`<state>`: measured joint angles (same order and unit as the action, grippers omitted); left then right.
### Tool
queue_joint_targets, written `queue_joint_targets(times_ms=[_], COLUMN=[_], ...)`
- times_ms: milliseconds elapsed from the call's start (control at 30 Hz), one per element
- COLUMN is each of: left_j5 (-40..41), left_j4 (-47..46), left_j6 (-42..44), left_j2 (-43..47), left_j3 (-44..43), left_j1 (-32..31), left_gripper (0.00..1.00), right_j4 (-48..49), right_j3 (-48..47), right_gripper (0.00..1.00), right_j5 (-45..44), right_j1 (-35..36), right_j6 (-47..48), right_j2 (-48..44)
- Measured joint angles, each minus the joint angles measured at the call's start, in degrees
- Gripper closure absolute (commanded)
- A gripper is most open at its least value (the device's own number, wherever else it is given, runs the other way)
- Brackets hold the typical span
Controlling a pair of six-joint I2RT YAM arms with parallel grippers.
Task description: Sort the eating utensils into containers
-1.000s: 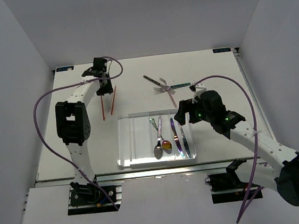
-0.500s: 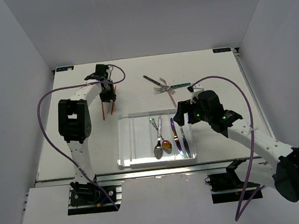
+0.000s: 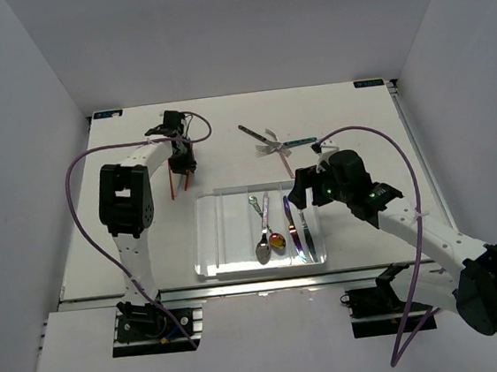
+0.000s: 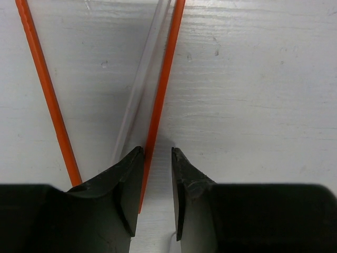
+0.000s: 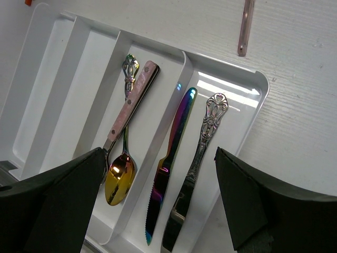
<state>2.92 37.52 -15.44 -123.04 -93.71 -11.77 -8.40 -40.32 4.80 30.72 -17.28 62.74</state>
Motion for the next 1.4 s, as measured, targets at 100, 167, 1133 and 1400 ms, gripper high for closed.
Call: queue_joint_targets(times_ms=[100, 167, 1133, 1400], left_j5=[1.0, 1.5, 5.2, 5.2], left_j4=[0.0, 0.0, 3.8, 2.7], left_j6=[0.0, 0.0, -1.3, -3.7], left_j2=[-0.3, -0.4, -1.9, 2.1], left_j3=[0.4, 0.5, -5.5, -7.9], left_j1=[-0.1, -0.2, -9.0, -9.0], left_gripper=[0.62, 0.63, 1.0, 1.0], right_j4=[0.0, 0.0, 0.0, 0.0], right_j3=[0.0, 0.0, 0.0, 0.0], right_gripper=[0.11, 0.11, 0.11, 0.11], right_j5=[0.2, 0.3, 0.5, 0.5], right_j1=[0.0, 0.0, 0.0, 0.0], right_j6=[0.0, 0.0, 0.3, 0.8], right_j2=[0.0, 0.0, 0.3, 0.3])
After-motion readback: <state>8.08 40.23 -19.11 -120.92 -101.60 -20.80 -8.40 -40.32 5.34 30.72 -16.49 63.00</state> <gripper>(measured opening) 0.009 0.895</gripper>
